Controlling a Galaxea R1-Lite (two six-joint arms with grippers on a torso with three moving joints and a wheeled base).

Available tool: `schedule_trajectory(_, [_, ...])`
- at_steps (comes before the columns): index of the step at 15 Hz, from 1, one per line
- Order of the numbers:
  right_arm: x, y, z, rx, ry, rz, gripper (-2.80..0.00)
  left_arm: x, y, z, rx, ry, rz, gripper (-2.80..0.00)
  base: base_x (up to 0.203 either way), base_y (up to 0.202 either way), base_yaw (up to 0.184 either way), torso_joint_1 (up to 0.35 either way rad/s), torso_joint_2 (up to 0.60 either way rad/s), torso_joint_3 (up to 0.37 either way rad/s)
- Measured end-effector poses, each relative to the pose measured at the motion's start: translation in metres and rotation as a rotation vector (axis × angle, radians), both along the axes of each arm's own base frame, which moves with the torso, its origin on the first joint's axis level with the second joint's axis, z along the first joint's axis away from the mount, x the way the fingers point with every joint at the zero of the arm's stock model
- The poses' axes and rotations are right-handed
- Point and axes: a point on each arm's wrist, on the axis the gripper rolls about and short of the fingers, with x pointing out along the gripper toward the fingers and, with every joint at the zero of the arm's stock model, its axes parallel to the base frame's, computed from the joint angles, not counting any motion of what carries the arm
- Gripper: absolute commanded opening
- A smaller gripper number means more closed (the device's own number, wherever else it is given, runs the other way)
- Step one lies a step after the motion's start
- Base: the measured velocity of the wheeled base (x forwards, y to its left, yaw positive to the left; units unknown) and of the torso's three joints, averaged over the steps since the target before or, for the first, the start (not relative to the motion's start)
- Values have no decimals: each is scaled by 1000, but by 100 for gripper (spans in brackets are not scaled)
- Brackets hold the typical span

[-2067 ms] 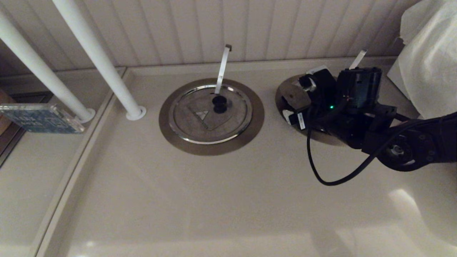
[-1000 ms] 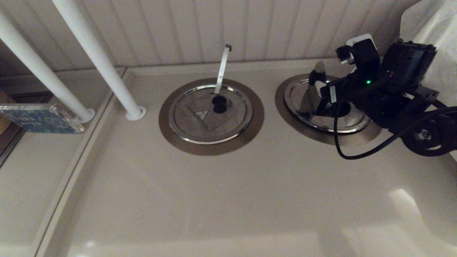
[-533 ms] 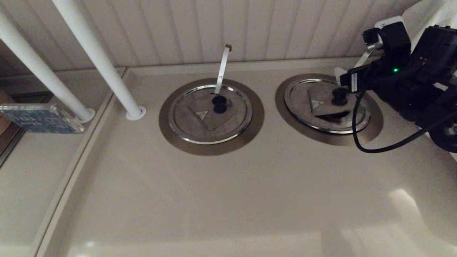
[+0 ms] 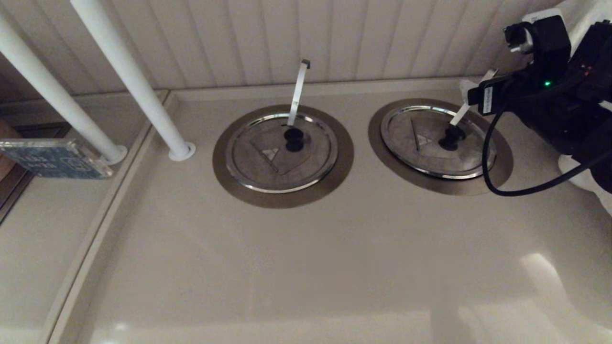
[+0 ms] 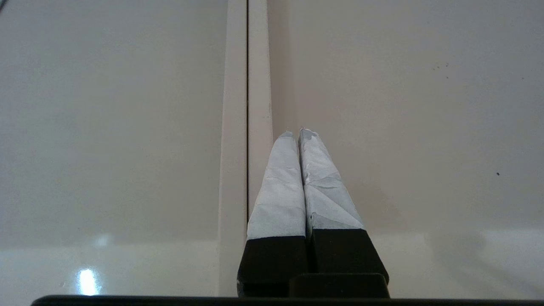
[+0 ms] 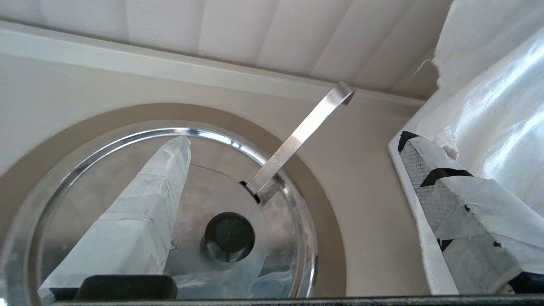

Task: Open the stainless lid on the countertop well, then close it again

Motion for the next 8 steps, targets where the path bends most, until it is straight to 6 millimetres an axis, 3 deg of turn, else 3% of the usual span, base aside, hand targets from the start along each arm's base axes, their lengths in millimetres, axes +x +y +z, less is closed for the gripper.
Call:
schedule_trajectory(1, [-1,0,1,16,15,4,0,0,0,0,0,0,0,-280,0,0,0,0,0,0])
schedule_trajectory(2, [-6,-1,2,36,36,12,-151,0,0,0,0,0,0,-280,0,0,0,0,0,0])
schedule_trajectory(3, [-14,-2,6,57,62,25,-280,0,0,0,0,0,0,-280,0,0,0,0,0,0])
schedule_trajectory(6, [-62,-3,24,118,161,109,-280,0,0,0,0,0,0,-280,0,0,0,0,0,0])
schedule_trajectory(8, [-106,-7,33,144,236,154,-280,0,0,0,0,0,0,-280,0,0,0,0,0,0])
